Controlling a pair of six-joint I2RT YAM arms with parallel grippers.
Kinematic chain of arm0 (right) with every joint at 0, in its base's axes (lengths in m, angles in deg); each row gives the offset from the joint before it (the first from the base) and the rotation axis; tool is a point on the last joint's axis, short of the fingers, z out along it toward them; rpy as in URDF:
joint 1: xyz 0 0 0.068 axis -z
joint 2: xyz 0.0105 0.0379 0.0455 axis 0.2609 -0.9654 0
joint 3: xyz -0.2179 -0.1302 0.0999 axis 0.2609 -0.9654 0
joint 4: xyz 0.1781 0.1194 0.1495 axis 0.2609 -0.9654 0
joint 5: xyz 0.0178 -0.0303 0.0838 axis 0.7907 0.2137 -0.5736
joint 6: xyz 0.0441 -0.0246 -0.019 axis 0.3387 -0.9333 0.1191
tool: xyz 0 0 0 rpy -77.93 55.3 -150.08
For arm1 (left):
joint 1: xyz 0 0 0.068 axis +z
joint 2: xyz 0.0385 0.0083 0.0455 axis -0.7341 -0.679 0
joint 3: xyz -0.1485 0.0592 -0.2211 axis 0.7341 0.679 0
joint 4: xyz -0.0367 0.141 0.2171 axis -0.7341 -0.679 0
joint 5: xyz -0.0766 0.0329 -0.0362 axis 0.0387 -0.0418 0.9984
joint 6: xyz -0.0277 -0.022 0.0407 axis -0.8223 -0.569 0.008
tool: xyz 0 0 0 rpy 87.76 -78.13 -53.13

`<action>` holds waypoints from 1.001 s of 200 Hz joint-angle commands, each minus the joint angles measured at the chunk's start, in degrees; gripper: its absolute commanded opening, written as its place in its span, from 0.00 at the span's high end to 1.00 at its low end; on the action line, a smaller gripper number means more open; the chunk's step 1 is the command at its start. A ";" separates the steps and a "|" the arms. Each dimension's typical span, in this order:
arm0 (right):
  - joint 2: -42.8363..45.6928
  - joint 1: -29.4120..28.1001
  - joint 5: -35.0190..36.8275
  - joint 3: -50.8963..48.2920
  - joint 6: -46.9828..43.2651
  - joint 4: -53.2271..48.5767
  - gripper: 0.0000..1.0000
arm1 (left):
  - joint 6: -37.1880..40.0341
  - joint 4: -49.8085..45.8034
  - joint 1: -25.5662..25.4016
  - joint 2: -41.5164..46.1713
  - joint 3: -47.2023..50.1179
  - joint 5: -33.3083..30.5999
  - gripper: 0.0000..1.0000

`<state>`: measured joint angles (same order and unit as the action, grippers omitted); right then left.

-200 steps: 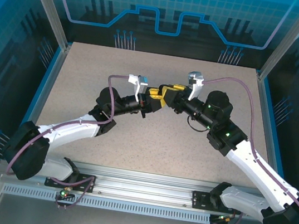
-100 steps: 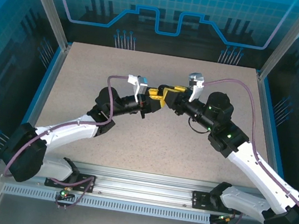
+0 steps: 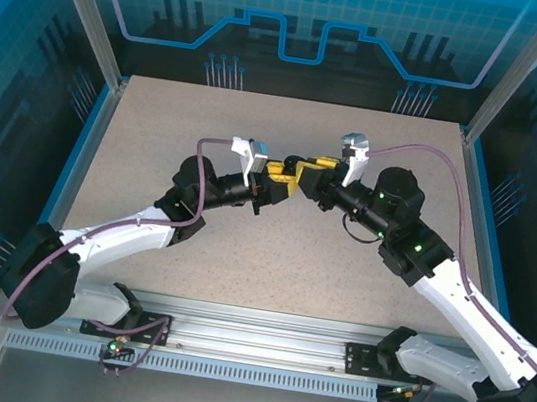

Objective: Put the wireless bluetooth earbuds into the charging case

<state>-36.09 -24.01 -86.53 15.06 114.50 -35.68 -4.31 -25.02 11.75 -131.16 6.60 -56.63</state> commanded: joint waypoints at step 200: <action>-6.09 -0.76 -5.23 21.44 -14.50 -33.47 0.67 | 2.51 6.03 -0.75 1.38 -0.16 8.08 0.93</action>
<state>-40.37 -24.01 -88.78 33.11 101.85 -65.34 -1.92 -20.78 11.38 -130.20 7.43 -50.75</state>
